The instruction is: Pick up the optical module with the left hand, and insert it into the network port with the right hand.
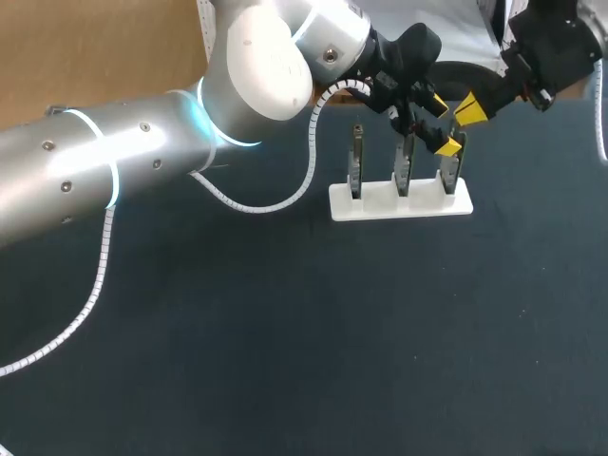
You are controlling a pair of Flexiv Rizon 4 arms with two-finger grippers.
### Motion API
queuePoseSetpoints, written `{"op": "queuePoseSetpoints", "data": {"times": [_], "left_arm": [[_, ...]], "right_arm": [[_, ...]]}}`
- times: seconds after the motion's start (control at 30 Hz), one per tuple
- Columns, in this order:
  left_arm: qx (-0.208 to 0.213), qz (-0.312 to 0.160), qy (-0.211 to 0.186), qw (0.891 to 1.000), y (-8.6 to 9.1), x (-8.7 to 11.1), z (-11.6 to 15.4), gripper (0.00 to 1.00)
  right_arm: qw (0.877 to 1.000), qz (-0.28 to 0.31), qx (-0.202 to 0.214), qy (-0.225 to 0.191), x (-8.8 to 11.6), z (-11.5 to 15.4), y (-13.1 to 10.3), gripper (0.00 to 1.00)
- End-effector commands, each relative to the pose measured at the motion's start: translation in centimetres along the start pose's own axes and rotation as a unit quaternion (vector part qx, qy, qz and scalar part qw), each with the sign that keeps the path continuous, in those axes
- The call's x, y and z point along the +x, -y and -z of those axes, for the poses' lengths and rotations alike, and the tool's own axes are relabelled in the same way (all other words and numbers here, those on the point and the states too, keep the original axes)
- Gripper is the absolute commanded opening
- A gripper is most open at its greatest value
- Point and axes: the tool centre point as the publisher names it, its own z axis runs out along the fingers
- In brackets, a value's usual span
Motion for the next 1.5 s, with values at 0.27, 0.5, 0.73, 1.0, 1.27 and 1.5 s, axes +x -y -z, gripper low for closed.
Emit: {"op": "queuePoseSetpoints", "data": {"times": [0.27, 0.5, 0.73, 1.0, 1.27, 1.5], "left_arm": [[-0.003, -0.006, 0.004, 1.0, -0.3, -0.5, 0.2, 1.0], [-0.024, -0.017, 0.012, 0.999, -0.7, -1.0, 0.8, 1.0], [-0.06, -0.029, 0.018, 0.998, -1.3, -1.8, 2.0, 1.0], [-0.09, -0.045, 0.034, 0.994, -2.0, -3.1, 3.8, 1.0], [-0.102, -0.053, 0.034, 0.993, -2.4, -3.6, 4.6, 1.0], [-0.102, -0.053, 0.034, 0.993, -2.4, -3.6, 4.6, 1.0]], "right_arm": [[0.999, 0.003, 0.033, 0.028, -0.5, 1.0, 0.3, 0.0], [0.997, 0.019, 0.057, 0.048, -2.0, 2.4, 0.3, 0.0], [0.994, 0.033, 0.078, 0.064, -3.1, 3.7, 0.2, 0.0], [0.992, 0.04, 0.096, 0.074, -3.5, 4.6, 0.2, 0.0], [0.99, 0.016, 0.136, 0.04, -3.6, 4.7, 0.8, 1.0], [0.99, 0.016, 0.136, 0.04, -3.6, 4.7, 0.8, 1.0]]}}
